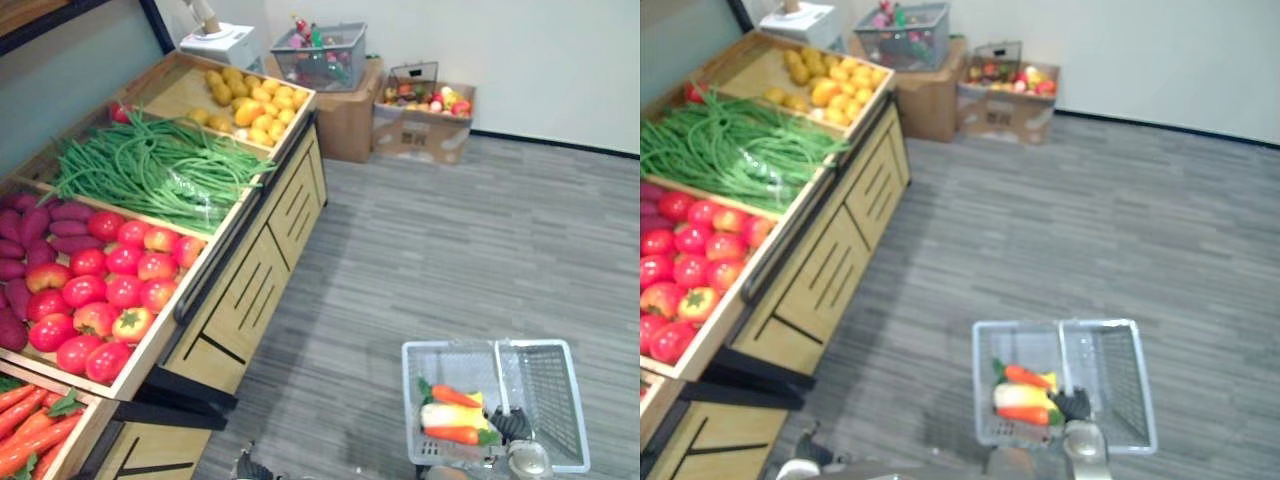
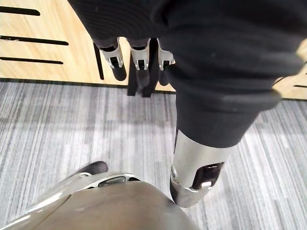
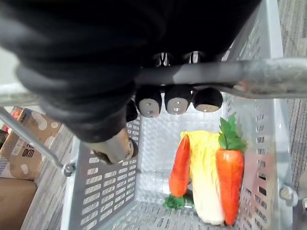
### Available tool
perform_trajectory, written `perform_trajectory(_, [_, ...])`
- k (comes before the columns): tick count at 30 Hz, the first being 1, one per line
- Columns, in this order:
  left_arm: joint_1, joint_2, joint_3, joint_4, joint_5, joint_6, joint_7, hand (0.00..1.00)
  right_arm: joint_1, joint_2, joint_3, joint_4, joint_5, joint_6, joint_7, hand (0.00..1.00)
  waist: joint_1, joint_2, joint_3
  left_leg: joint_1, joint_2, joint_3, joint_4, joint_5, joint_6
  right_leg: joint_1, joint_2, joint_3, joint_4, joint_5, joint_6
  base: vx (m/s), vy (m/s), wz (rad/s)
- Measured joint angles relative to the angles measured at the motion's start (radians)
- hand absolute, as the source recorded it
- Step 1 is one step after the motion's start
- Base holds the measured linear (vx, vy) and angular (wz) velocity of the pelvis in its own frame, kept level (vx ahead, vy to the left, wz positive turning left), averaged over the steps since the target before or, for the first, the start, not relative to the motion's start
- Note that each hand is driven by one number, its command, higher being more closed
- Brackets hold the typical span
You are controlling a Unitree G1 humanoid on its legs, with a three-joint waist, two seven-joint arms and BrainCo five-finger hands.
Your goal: Pick vegetable in the basket
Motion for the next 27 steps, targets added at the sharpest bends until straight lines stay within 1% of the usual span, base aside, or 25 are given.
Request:
perform_trajectory(1, [0.000, 0.001, -0.004, 0.000, 0.000, 0.000, 0.000, 0.00, -0.002, 0.000, -0.001, -0.002, 0.000, 0.000, 0.000, 1.00, -0.002, 0.000, 0.000, 0.000, -0.004, 0.004, -0.002, -0.016, 0.003, -0.013, -0.002, 0.011, 0.007, 0.004, 0.004, -0.14, 0.246, -0.34])
perform_trajectory(2, [0.000, 0.001, -0.004, 0.000, 0.000, 0.000, 0.000, 0.00, -0.009, 0.000, -0.002, -0.004, 0.000, 0.000, -0.001, 1.00, -0.002, -0.001, 0.001, 0.001, -0.014, 0.022, -0.005, -0.052, 0.010, -0.040, -0.006, 0.040, 0.017, 0.019, 0.012, -0.16, 0.224, -0.66])
perform_trajectory(3, [-0.001, 0.008, -0.007, 0.000, 0.001, 0.000, -0.002, 0.00, -0.021, 0.002, -0.005, -0.006, 0.000, 0.000, -0.002, 1.00, 0.000, -0.013, 0.007, 0.001, -0.034, 0.045, -0.013, -0.081, 0.018, -0.067, -0.014, 0.079, 0.018, 0.041, 0.022, -0.18, 0.214, -0.76])
perform_trajectory(4, [-0.003, 0.018, -0.014, 0.000, 0.003, 0.000, -0.001, 0.00, -0.024, 0.006, -0.004, -0.007, -0.001, 0.000, -0.002, 1.00, 0.002, -0.026, 0.010, 0.002, -0.049, 0.061, -0.008, -0.083, 0.022, -0.077, -0.022, 0.102, 0.015, 0.052, 0.022, -0.21, 0.178, -0.82])
perform_trajectory(5, [-0.003, 0.040, -0.034, 0.000, 0.011, 0.000, -0.001, 0.00, -0.022, 0.015, -0.004, -0.013, -0.006, 0.000, -0.004, 1.00, 0.005, -0.046, 0.017, 0.000, -0.070, 0.091, 0.008, -0.095, 0.040, -0.084, -0.039, 0.126, -0.002, 0.076, 0.025, -0.18, 0.114, -0.61])
perform_trajectory(6, [-0.003, 0.044, -0.036, -0.001, 0.017, -0.001, -0.001, 0.00, -0.021, 0.019, -0.004, -0.014, -0.013, 0.000, -0.005, 1.00, 0.006, -0.055, 0.020, -0.002, -0.076, 0.112, 0.021, -0.103, 0.048, -0.084, -0.045, 0.133, -0.013, 0.086, 0.020, -0.21, 0.114, -0.69])
perform_trajectory(7, [0.002, 0.048, -0.034, -0.002, 0.019, 0.000, -0.001, 0.00, -0.023, 0.024, -0.005, -0.015, -0.031, 0.001, -0.007, 1.00, 0.011, -0.060, 0.019, -0.003, -0.073, 0.147, 0.031, -0.111, 0.062, -0.084, -0.052, 0.113, -0.036, 0.056, -0.012, -0.15, 0.057, -0.64])
perform_trajectory(8, [0.004, 0.038, -0.029, -0.004, 0.019, 0.000, -0.001, 0.00, -0.030, 0.023, -0.018, -0.015, -0.035, 0.001, -0.014, 1.00, 0.019, -0.034, 0.025, -0.002, -0.051, 0.170, 0.034, -0.112, 0.065, -0.093, -0.050, 0.050, -0.003, 0.027, -0.061, -0.12, 0.039, -0.53])
perform_trajectory(9, [0.005, 0.032, -0.030, -0.006, 0.019, 0.000, -0.002, 0.00, -0.035, 0.024, -0.025, -0.015, -0.034, 0.000, -0.020, 1.00, 0.017, -0.028, 0.029, -0.001, -0.041, 0.172, 0.037, -0.111, 0.064, -0.101, -0.049, 0.023, 0.068, 0.025, -0.064, -0.03, 0.026, -0.36])
perform_trajectory(10, [0.010, 0.042, -0.029, -0.013, 0.019, 0.000, -0.004, 0.00, -0.031, 0.024, -0.036, -0.015, -0.035, 0.001, -0.024, 1.00, 0.014, -0.039, 0.022, 0.003, -0.046, 0.169, 0.039, -0.111, 0.061, -0.097, -0.045, -0.029, 0.126, 0.002, -0.062, 0.01, 0.032, -0.29])
perform_trajectory(11, [0.013, 0.043, -0.019, -0.013, 0.019, 0.000, -0.004, 0.00, -0.028, 0.021, -0.039, -0.010, -0.035, 0.001, -0.025, 1.00, 0.018, -0.042, 0.021, 0.004, -0.050, 0.171, 0.039, -0.112, 0.059, -0.082, -0.035, -0.030, 0.090, 0.017, -0.041, 0.01, 0.012, -0.24])
perform_trajectory(12, [0.012, 0.043, -0.020, -0.014, 0.019, 0.000, -0.006, 0.00, -0.027, 0.020, -0.039, -0.009, -0.035, 0.001, -0.026, 1.00, 0.018, -0.041, 0.019, 0.001, -0.049, 0.172, 0.037, -0.109, 0.057, -0.079, -0.031, -0.030, 0.074, 0.025, -0.029, -0.01, -0.017, -0.23])
perform_trajectory(14, [0.013, 0.040, -0.018, -0.014, 0.019, -0.001, -0.008, 0.00, -0.025, 0.020, -0.038, -0.002, -0.034, 0.002, -0.024, 1.00, 0.019, -0.040, 0.018, 0.001, -0.044, 0.184, 0.035, -0.105, 0.056, -0.073, -0.015, -0.018, 0.029, 0.047, -0.021, 0.00, -0.046, -0.19])
perform_trajectory(16, [0.012, 0.040, -0.014, -0.014, 0.019, -0.001, -0.011, 0.00, -0.020, 0.021, -0.038, -0.001, -0.034, 0.002, -0.024, 1.00, 0.019, -0.039, 0.016, 0.001, -0.041, 0.189, 0.034, -0.105, 0.055, -0.046, 0.000, -0.013, -0.046, 0.085, -0.026, 0.00, -0.057, -0.21])
perform_trajectory(18, [0.010, 0.039, 0.001, -0.013, 0.019, -0.001, -0.012, 0.00, -0.010, 0.020, -0.035, 0.002, -0.031, 0.003, -0.025, 1.00, 0.022, -0.047, 0.014, 0.001, -0.043, 0.211, 0.034, -0.107, 0.053, -0.012, 0.012, 0.004, -0.155, 0.149, -0.024, -0.02, -0.033, -0.28])
perform_trajectory(20, [0.010, 0.039, 0.009, -0.011, 0.019, 0.000, -0.016, 0.00, -0.006, 0.021, -0.034, 0.010, -0.026, 0.003, -0.025, 1.00, 0.018, -0.046, 0.014, 0.005, -0.040, 0.217, 0.037, -0.108, 0.051, -0.015, 0.018, 0.019, -0.155, 0.151, -0.024, -0.01, -0.028, -0.26])
perform_trajectory(22, [0.007, 0.038, 0.010, -0.008, 0.019, -0.001, -0.020, 0.00, -0.003, 0.021, -0.034, 0.028, -0.024, 0.002, -0.026, 1.00, 0.020, -0.045, 0.014, 0.019, -0.033, 0.217, 0.041, -0.113, 0.043, -0.014, 0.031, 0.037, -0.156, 0.151, -0.025, -0.01, -0.035, -0.31])
perform_trajectory(23, [0.003, 0.035, 0.011, -0.001, 0.019, -0.001, -0.021, 0.00, -0.004, 0.021, -0.034, 0.034, -0.023, 0.001, -0.026, 1.00, 0.019, -0.041, 0.016, 0.022, -0.024, 0.217, 0.057, -0.121, 0.032, -0.011, 0.040, 0.044, -0.160, 0.143, -0.035, -0.03, -0.040, -0.31])
perform_trajectory(26, [-0.006, 0.029, 0.020, 0.009, 0.017, -0.001, -0.020, 0.00, -0.003, 0.021, -0.036, 0.038, -0.009, -0.002, -0.026, 1.00, 0.020, -0.034, 0.020, 0.027, -0.014, 0.209, 0.103, -0.127, 0.028, -0.011, 0.048, 0.066, -0.160, 0.134, -0.036, -0.02, -0.029, -0.30])
perform_trajectory(27, [-0.007, 0.026, 0.020, 0.008, 0.017, -0.002, -0.020, 0.00, -0.003, 0.021, -0.036, 0.039, 0.004, -0.002, -0.026, 1.00, 0.021, -0.030, 0.023, 0.018, -0.014, 0.173, 0.152, -0.127, 0.028, -0.009, 0.048, 0.088, -0.160, 0.134, -0.036, -0.03, -0.019, -0.43])
